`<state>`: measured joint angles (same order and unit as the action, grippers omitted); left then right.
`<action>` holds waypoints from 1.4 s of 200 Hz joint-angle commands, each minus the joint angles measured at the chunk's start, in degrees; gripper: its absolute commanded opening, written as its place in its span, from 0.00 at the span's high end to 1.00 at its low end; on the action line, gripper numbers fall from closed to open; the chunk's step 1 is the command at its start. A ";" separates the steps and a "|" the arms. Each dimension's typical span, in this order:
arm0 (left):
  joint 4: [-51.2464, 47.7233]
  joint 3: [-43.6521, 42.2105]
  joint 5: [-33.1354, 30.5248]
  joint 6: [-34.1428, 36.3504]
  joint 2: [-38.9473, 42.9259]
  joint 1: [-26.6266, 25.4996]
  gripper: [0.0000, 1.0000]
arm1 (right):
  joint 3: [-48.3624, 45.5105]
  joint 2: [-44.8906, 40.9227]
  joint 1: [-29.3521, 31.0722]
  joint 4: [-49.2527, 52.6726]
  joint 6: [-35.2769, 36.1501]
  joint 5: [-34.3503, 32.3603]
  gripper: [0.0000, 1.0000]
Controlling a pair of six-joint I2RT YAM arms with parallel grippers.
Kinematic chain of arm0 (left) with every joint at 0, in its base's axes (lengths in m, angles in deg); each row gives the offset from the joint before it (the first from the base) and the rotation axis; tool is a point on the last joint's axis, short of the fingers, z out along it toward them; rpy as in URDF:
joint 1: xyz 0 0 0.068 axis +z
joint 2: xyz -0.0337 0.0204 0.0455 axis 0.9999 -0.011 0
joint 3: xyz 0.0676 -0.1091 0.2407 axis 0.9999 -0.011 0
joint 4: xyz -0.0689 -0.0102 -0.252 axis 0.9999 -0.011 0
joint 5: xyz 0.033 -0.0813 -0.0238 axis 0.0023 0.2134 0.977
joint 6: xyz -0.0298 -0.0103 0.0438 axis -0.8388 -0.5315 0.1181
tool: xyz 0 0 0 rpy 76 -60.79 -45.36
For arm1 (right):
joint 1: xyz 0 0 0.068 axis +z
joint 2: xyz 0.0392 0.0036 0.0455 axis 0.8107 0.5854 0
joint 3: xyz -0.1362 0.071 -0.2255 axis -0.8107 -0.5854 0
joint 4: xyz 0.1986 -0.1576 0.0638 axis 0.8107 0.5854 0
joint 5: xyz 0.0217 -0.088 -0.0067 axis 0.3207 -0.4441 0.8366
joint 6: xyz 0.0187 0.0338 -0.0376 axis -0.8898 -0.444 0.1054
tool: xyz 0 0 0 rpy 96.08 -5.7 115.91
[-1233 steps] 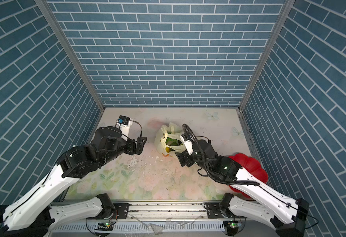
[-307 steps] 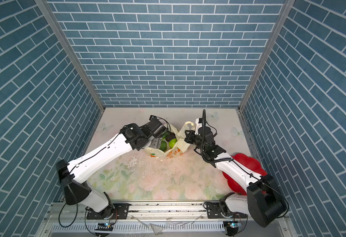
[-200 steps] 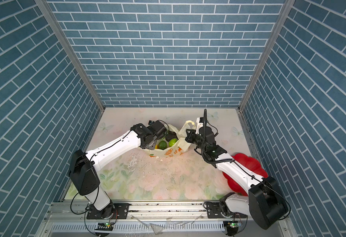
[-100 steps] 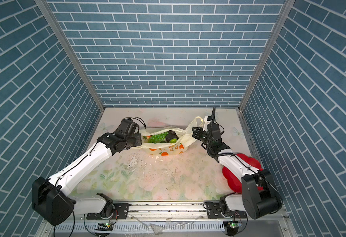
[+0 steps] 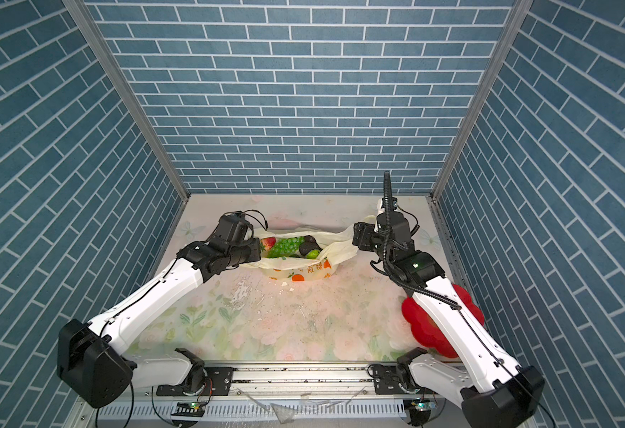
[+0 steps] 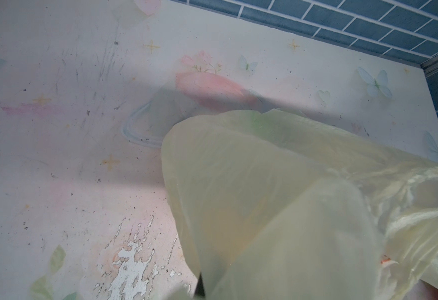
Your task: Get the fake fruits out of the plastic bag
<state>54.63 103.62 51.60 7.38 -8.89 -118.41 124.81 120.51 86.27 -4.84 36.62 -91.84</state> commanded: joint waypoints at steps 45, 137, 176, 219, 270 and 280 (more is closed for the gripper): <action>3.03 -2.79 0.58 0.79 2.66 -0.28 1.00 | 21.16 18.84 14.55 25.78 5.56 -12.97 0.22; 4.02 -4.06 1.76 0.39 3.88 -0.23 1.00 | 31.86 40.02 15.03 27.29 4.75 -13.40 0.14; 4.54 -4.81 1.98 -0.07 4.83 -0.25 1.00 | 33.55 44.66 13.09 28.08 4.20 -13.75 0.12; 4.90 -5.56 1.99 -0.32 5.37 -0.29 1.00 | 34.34 48.02 10.61 29.19 3.74 -13.42 0.10; 5.54 -7.12 0.30 -1.31 6.22 -0.14 1.00 | 30.22 48.37 6.90 26.07 1.37 -7.87 0.04; 5.82 -7.32 0.49 -1.38 6.10 -0.17 1.00 | 29.34 48.29 6.46 24.17 1.19 -5.13 0.04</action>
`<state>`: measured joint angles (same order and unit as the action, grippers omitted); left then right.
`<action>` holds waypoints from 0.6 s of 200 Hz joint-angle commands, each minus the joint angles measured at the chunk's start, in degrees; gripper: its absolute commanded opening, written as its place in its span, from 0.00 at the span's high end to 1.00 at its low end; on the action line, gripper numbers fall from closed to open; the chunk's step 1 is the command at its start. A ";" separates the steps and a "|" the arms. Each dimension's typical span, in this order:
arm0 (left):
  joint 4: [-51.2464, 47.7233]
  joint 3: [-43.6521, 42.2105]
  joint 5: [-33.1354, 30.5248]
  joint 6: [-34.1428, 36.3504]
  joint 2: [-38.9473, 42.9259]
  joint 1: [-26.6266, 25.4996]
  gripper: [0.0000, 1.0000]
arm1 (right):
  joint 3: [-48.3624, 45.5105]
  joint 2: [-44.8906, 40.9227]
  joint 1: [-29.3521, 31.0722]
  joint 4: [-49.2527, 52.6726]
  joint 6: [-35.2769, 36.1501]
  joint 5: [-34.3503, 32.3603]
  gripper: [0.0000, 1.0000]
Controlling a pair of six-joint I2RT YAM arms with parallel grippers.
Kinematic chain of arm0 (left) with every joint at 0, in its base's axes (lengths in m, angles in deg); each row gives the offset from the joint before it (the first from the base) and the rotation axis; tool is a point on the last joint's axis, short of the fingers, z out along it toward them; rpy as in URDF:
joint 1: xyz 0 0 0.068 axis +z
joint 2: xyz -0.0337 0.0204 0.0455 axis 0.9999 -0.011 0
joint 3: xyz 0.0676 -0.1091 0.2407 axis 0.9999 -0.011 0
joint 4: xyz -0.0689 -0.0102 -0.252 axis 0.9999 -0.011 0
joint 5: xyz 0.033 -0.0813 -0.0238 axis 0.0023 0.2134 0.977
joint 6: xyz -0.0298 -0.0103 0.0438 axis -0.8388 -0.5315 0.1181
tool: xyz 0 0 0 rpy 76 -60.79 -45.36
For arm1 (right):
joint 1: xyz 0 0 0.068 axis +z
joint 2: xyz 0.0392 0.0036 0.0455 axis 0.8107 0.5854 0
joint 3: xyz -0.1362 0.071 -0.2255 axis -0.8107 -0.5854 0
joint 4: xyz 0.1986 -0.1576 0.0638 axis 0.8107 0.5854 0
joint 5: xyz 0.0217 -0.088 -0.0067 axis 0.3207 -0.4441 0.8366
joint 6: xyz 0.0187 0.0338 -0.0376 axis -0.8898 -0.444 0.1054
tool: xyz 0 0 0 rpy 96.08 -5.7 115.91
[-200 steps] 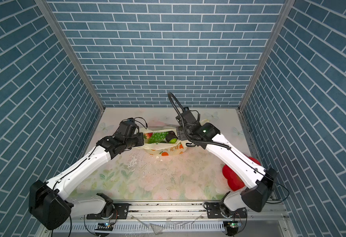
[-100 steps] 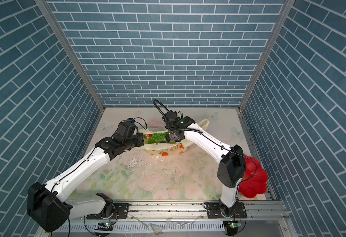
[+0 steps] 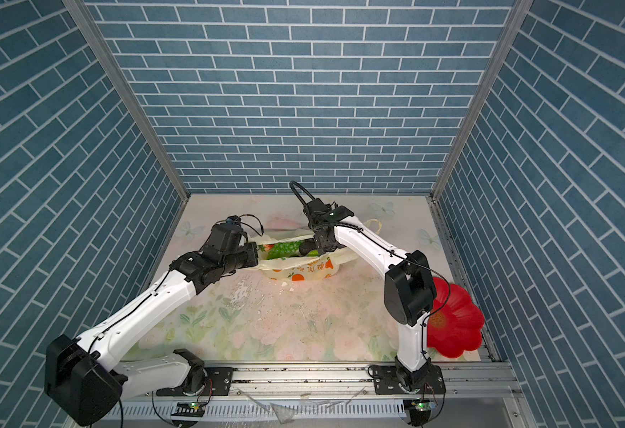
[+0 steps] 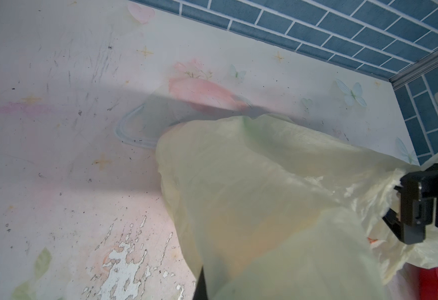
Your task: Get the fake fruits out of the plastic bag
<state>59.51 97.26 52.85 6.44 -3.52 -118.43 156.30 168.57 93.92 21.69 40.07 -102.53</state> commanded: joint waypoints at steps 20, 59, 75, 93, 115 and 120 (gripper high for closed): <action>1.07 -0.87 -0.18 -0.46 0.01 -0.13 1.00 | -2.79 0.47 -1.83 -6.30 -2.86 9.49 0.09; 1.25 -1.48 -0.06 -0.32 -0.66 -0.03 1.00 | -2.82 0.46 -3.60 -13.78 -3.64 17.84 0.42; 1.50 -1.99 0.28 -0.28 -0.97 0.28 1.00 | -3.07 -0.40 -4.03 -16.44 -3.67 19.49 0.62; 1.99 -2.79 1.43 -0.64 -1.44 1.52 1.00 | -3.77 -1.86 -4.82 -18.65 -3.85 20.08 0.78; 2.57 -3.49 2.53 -0.69 -1.74 3.44 1.00 | -6.48 -4.92 -6.94 -22.93 -4.94 23.00 0.96; 2.70 -3.43 2.81 -0.75 -1.68 4.11 1.00 | -7.42 -5.78 -7.61 -24.38 -5.29 23.98 0.98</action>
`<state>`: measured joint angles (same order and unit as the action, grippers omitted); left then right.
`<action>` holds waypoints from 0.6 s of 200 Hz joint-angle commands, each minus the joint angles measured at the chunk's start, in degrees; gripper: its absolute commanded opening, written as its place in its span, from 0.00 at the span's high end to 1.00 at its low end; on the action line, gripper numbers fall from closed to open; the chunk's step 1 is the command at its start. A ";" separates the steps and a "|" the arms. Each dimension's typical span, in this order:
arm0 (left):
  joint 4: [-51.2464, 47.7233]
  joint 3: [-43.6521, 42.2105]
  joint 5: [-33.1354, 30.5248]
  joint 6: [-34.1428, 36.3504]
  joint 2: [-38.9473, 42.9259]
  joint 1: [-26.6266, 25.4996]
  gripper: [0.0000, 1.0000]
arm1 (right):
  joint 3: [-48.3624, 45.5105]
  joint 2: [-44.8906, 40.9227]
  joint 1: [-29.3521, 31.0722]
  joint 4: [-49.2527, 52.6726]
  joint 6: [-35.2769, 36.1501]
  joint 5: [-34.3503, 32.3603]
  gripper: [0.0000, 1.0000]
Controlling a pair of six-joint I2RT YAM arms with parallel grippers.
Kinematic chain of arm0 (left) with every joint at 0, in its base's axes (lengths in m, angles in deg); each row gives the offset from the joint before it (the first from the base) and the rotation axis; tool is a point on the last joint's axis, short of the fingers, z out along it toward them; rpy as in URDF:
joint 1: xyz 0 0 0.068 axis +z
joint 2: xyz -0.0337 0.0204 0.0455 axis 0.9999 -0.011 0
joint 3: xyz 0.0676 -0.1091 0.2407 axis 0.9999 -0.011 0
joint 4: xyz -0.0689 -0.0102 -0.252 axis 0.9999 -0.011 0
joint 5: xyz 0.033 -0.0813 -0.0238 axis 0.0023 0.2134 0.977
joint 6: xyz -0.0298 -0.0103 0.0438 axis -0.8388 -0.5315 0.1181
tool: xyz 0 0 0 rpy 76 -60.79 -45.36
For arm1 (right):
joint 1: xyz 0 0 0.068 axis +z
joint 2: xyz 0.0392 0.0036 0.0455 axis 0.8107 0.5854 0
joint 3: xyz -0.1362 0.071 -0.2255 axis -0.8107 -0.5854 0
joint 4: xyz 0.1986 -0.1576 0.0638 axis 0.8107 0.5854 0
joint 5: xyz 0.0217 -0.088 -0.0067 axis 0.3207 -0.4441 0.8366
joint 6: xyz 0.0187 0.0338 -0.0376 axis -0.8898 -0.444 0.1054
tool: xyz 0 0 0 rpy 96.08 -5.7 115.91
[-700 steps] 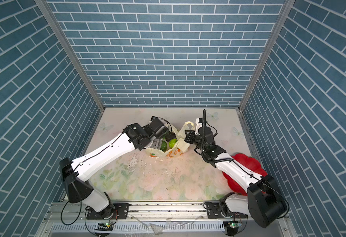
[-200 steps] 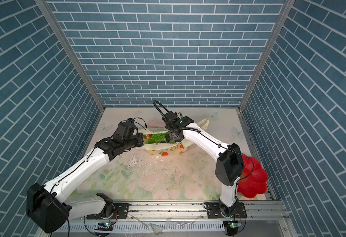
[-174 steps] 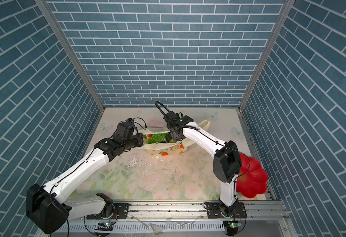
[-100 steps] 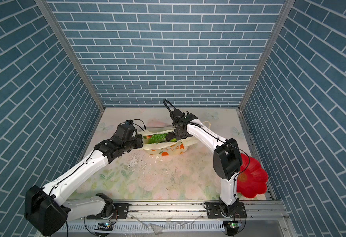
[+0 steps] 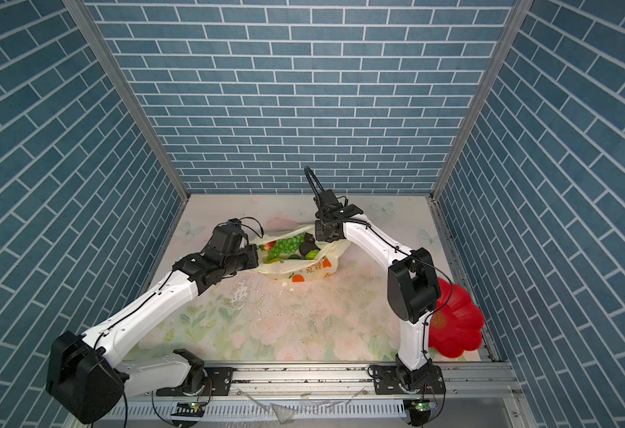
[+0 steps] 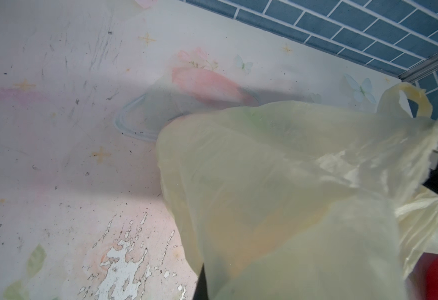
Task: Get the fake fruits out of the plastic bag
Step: 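Grasp the bag edge with the right gripper and lift it open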
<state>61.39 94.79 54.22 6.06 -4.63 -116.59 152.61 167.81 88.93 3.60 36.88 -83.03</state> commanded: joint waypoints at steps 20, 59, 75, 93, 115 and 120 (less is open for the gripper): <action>2.10 -0.95 3.04 -0.77 -0.22 5.50 1.00 | -7.22 -8.76 -5.60 -12.12 -4.31 8.65 1.00; 8.32 -4.44 8.17 -4.67 3.79 16.56 1.00 | -14.39 -14.39 -12.08 -24.63 -10.74 15.87 1.00; 7.38 -1.74 11.08 -3.15 0.69 16.34 1.00 | -13.82 -13.62 -11.97 -25.46 -10.87 17.37 1.00; 7.14 0.09 14.56 -2.12 -3.41 14.92 1.00 | -14.86 -13.12 -11.31 -28.25 -11.31 19.11 1.00; 2.61 2.94 12.19 0.37 -6.19 12.18 0.92 | -16.27 -13.82 -10.53 -30.12 -11.32 19.07 1.00; 2.06 3.10 11.91 0.37 -6.45 11.95 0.88 | -16.66 -14.09 -10.43 -30.41 -11.24 18.98 1.00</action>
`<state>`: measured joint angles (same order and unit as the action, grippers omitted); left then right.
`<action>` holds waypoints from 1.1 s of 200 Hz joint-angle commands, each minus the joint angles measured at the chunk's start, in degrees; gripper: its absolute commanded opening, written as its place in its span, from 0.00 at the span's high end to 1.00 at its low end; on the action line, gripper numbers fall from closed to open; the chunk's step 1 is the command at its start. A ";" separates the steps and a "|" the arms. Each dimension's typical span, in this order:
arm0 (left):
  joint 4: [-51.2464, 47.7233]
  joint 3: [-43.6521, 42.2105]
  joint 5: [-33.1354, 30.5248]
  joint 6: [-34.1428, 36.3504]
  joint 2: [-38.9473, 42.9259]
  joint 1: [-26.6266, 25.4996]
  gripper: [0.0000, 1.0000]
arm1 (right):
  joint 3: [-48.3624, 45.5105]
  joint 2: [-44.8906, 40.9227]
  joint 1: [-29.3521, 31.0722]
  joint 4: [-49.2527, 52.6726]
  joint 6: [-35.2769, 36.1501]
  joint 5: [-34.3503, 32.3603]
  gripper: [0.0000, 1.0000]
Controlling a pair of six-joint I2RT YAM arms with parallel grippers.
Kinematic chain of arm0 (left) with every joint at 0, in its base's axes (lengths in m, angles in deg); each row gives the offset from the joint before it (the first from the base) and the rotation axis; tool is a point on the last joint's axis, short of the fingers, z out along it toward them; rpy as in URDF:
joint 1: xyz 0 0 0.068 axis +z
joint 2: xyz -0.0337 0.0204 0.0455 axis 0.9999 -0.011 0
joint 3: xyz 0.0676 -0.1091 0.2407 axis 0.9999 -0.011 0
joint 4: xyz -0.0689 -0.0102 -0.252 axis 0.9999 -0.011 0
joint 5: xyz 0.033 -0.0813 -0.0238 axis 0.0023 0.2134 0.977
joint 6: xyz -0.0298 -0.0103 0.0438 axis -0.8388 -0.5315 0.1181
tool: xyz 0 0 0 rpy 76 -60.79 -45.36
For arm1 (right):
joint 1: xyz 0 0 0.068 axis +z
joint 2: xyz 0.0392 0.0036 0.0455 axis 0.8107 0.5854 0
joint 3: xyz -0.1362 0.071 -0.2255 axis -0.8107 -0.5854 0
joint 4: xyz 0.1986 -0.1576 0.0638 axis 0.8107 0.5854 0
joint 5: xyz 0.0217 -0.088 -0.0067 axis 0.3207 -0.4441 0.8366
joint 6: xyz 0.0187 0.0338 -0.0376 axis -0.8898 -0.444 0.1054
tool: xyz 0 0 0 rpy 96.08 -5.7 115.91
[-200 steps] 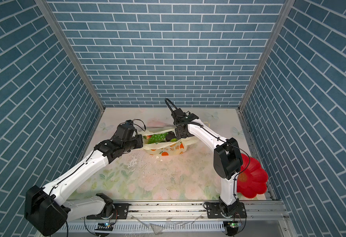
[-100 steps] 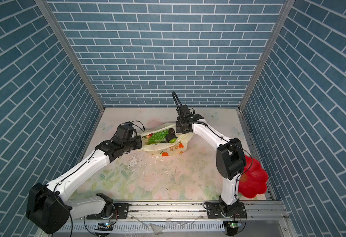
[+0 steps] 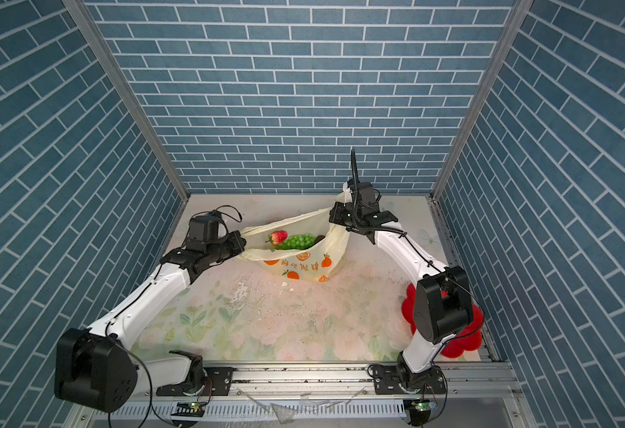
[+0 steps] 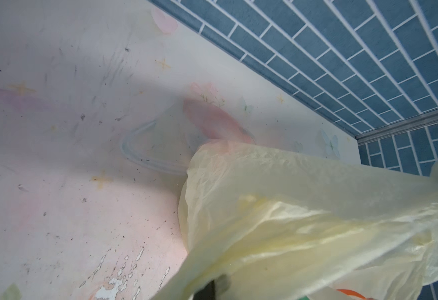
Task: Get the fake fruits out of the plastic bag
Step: 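Grasp the bag edge with the right gripper and lift it open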
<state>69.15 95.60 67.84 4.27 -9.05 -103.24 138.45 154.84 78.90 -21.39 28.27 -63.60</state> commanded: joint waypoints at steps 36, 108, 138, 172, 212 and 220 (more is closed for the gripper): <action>-13.04 4.81 -10.16 3.83 -0.36 -5.42 0.43 | -4.55 -3.35 -0.29 -7.26 -2.48 -0.68 1.00; -20.49 4.71 -20.13 -3.08 6.14 -10.58 0.10 | -7.35 -5.72 2.97 -9.35 -0.97 -4.08 1.00; -15.48 3.36 -16.40 -5.43 2.83 -11.81 0.09 | -7.80 -6.43 4.77 -9.63 0.34 -5.62 1.00; -11.46 2.95 -14.87 -5.98 -2.98 -11.83 0.17 | -8.80 -7.53 5.59 -9.89 0.55 -6.57 1.00; -5.31 -2.86 -13.31 -4.87 -5.19 -10.13 0.59 | -11.18 -8.74 3.08 -12.14 -1.46 -5.84 1.00; -4.03 -5.07 -12.99 -4.70 -4.66 -9.23 0.71 | -12.18 -8.83 1.44 -14.02 -3.34 -4.12 1.00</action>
<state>60.49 95.27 53.65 -0.73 -14.09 -114.34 129.31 148.31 83.64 -30.11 27.33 -69.24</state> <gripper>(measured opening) 0.418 0.046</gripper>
